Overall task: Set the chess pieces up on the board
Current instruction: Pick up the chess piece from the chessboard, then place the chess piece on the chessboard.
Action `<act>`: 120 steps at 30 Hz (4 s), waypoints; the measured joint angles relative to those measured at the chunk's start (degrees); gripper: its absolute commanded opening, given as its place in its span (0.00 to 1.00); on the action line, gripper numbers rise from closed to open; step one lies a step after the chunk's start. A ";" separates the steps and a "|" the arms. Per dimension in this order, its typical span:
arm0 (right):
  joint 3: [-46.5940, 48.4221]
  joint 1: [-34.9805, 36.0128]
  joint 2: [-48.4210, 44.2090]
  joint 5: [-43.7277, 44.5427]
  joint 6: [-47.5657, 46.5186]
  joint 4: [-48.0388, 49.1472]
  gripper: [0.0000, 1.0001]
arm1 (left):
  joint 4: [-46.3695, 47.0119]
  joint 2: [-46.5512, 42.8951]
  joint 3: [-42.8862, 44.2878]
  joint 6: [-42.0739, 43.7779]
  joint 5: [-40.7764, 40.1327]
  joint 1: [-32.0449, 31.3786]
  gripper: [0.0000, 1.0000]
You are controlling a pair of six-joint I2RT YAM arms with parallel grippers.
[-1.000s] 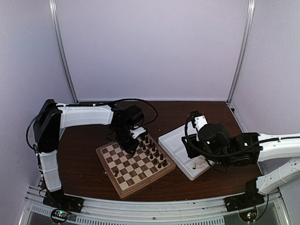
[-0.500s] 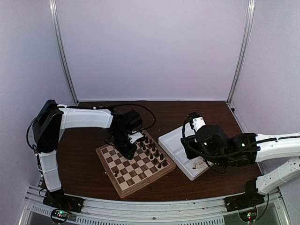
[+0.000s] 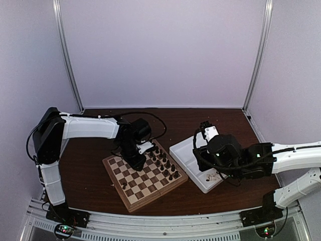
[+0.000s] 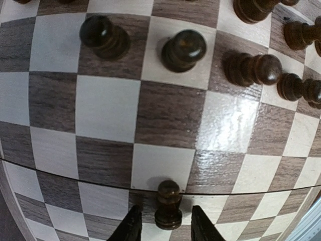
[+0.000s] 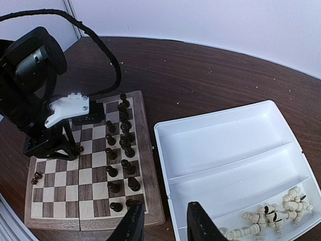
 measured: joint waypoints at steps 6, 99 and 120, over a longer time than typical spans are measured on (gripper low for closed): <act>0.31 0.00 0.37 -0.02 0.00 -0.04 0.32 | 0.52 -0.07 -0.11 0.44 0.20 0.00 0.27; 23.93 -6.62 33.66 -56.33 23.91 15.06 0.01 | 40.98 -50.84 -44.39 1.68 20.46 -1.03 0.51; 37.38 -1.36 42.62 -32.59 -1.38 -16.59 0.03 | 24.87 -58.01 -48.39 -27.28 1.31 -1.03 0.53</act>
